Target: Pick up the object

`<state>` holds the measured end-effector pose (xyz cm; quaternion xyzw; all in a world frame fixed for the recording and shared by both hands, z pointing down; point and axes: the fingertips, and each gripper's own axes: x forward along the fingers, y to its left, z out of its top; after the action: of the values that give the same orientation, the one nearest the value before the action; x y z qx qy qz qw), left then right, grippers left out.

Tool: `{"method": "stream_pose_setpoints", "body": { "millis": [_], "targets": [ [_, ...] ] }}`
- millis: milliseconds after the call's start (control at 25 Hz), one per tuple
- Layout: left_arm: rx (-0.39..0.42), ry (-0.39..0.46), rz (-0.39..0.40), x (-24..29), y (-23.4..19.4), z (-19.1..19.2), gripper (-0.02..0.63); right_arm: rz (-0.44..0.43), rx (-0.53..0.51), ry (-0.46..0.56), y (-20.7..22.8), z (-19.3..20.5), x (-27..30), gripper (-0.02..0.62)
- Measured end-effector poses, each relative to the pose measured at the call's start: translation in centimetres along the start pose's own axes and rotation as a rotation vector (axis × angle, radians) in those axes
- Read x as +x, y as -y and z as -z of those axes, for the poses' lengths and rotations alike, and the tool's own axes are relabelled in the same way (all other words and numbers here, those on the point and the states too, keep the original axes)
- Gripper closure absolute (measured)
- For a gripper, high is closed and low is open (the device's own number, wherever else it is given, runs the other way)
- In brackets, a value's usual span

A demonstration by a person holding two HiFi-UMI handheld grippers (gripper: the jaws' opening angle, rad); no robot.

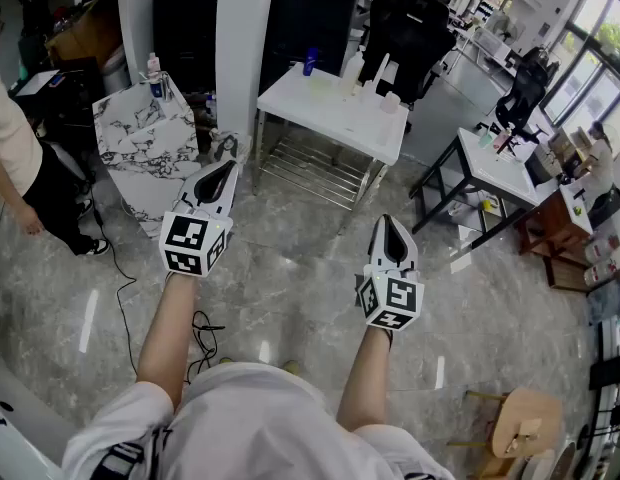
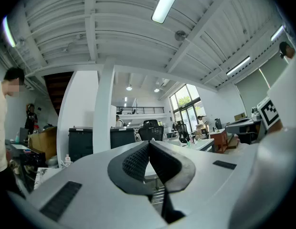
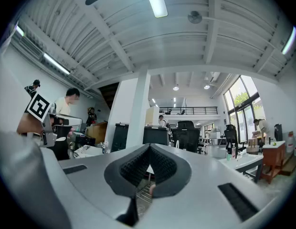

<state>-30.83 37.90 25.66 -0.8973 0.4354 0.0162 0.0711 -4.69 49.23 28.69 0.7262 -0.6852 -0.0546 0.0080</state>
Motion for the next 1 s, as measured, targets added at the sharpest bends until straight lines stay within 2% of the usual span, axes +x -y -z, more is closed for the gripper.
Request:
{"method": "stream_pose_setpoints", "body": {
  "millis": [480,680,1000],
  "targets": [
    [0.034,-0.021,0.006,0.5,1.8,0.8,0.586,0.002,0.043,-0.014,2.0,1.3,-0.2,0.591],
    [0.056,-0.031,0.019,1.6,3.0,0.9,0.586,-0.008,0.076,0.015,3.5,1.3,-0.2,0.589],
    [0.040,-0.031,-0.002,3.8,5.4,0.9,0.584,-0.018,0.105,0.040,7.3,1.4,0.8,0.589]
  ]
}}
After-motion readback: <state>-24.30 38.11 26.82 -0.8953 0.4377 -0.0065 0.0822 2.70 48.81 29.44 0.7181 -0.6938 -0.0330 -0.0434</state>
